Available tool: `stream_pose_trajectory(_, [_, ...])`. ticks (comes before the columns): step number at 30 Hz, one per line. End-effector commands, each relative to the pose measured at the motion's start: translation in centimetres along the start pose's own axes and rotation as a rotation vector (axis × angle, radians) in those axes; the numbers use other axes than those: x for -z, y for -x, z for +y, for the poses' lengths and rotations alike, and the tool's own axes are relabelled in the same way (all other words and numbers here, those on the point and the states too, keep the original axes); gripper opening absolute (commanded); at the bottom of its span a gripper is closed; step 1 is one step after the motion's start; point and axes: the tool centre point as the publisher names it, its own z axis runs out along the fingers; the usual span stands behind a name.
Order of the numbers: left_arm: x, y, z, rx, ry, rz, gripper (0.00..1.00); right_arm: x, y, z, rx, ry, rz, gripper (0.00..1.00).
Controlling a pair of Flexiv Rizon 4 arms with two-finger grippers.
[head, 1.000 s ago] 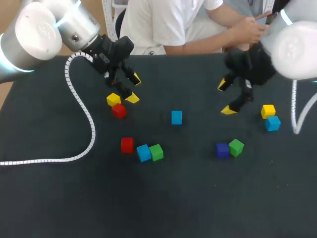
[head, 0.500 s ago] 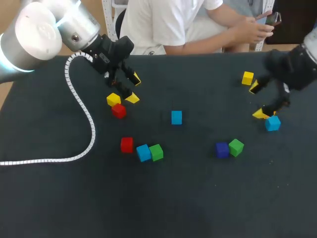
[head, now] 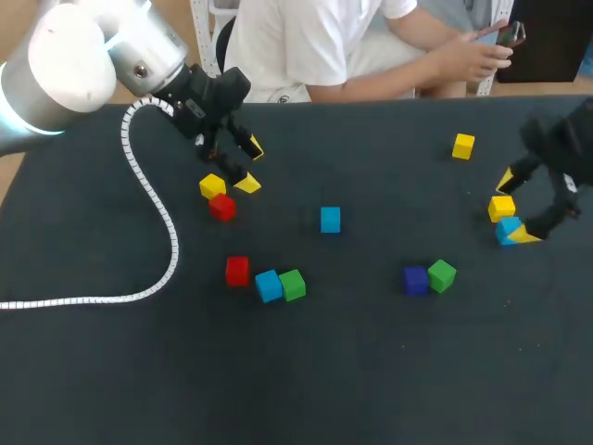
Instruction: Place the blue cubes, place green cubes on the blue cubes, place the yellow cubes on the green cubes, then place the red cubes on the yellow cubes, and place purple cube on the red cubes.
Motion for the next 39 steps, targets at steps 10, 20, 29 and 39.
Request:
stream_pose_trajectory(10, [0.0, 0.0, 0.3, -0.002, -0.007, 0.002, 1.0, 1.5, -0.5, 1.8, -0.012, -0.074, -0.036, 1.0])
stream_pose_trajectory(20, [0.0, 0.0, 0.3, -0.002, -0.007, 0.002, 1.0, 1.5, -0.5, 1.8, -0.012, -0.074, -0.036, 1.0])
stream_pose_trajectory(29, [0.0, 0.0, 0.3, -0.002, -0.007, 0.002, 1.0, 1.5, -0.5, 1.8, -0.012, -0.074, -0.036, 1.0])
stream_pose_trajectory(39, [0.0, 0.0, 0.3, -0.002, -0.007, 0.002, 1.0, 2.1, -5.9, 2.0, -0.098, -0.033, -0.01, 1.0])
